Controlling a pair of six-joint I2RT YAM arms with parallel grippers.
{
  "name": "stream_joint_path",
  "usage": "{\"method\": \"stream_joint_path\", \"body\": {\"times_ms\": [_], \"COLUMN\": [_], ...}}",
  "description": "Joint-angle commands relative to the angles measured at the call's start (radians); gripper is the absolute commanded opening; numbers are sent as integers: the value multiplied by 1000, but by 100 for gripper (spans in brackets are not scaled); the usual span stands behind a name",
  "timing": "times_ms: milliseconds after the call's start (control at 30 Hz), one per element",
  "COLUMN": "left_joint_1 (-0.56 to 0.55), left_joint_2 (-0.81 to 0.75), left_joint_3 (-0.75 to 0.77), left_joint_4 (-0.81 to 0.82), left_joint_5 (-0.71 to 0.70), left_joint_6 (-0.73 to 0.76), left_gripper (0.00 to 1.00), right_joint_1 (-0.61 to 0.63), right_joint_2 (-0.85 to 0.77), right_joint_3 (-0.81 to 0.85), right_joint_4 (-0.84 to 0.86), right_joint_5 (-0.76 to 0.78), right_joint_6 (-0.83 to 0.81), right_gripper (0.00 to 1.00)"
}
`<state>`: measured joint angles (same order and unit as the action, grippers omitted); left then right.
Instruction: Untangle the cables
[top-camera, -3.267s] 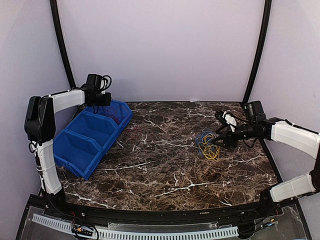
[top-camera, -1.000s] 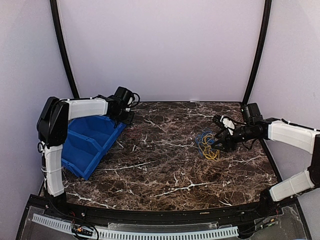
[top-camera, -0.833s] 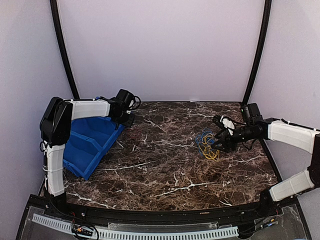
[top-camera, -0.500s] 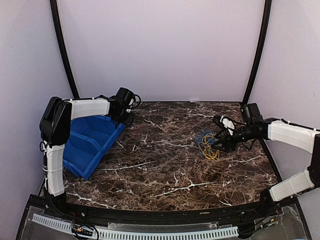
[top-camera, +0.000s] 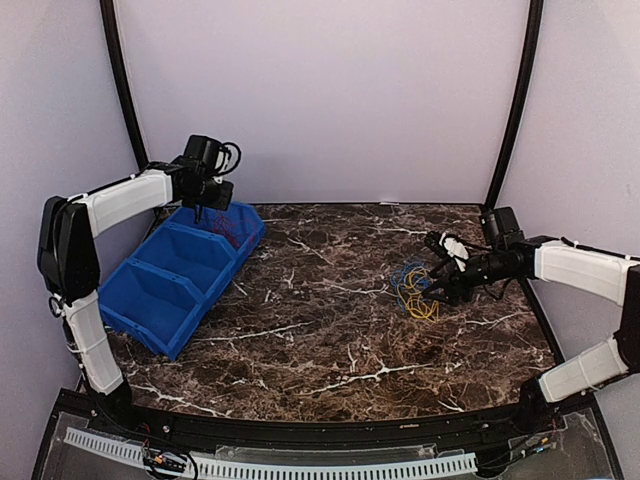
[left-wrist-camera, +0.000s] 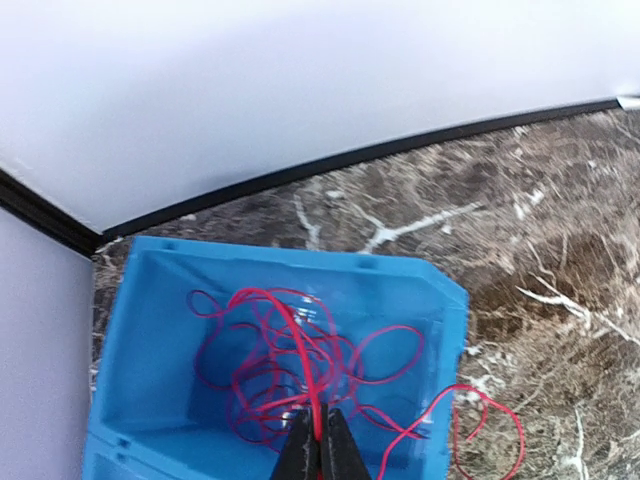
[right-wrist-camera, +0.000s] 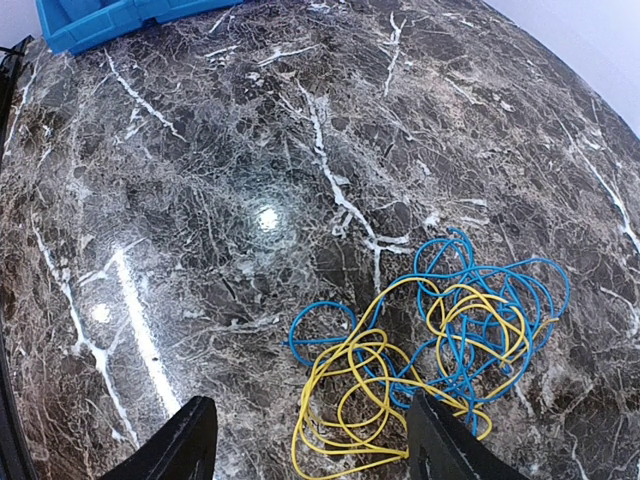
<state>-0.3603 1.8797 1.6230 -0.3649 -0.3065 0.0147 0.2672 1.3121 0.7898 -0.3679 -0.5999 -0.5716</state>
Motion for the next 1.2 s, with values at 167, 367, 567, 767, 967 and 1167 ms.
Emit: {"method": "stream_joint_path", "body": {"times_ms": [167, 367, 567, 767, 967, 1167], "left_joint_1": [111, 112, 110, 85, -53, -293], "left_joint_2": [-78, 0, 18, -90, -218, -312], "left_joint_3": [-43, -75, -24, -19, -44, -234], "left_joint_4": [79, 113, 51, 29, 48, 224], "left_joint_5": [-13, -9, 1, -18, -3, 238], "left_joint_6": [28, 25, -33, -59, -22, -30], "left_gripper": [0, 0, 28, 51, 55, 55], "right_joint_1": [-6, -5, -5, -35, -139, -187], "right_joint_2": [8, 5, -2, -14, 9, 159], "right_joint_3": [20, 19, 19, 60, 155, 260], "right_joint_4": [0, 1, 2, -10, -57, -166], "right_joint_5": [12, 18, 25, 17, 15, 82], "right_joint_6": [-8, -8, -3, 47, 103, 82], "right_gripper": [67, 67, 67, 67, 66, 59]}}
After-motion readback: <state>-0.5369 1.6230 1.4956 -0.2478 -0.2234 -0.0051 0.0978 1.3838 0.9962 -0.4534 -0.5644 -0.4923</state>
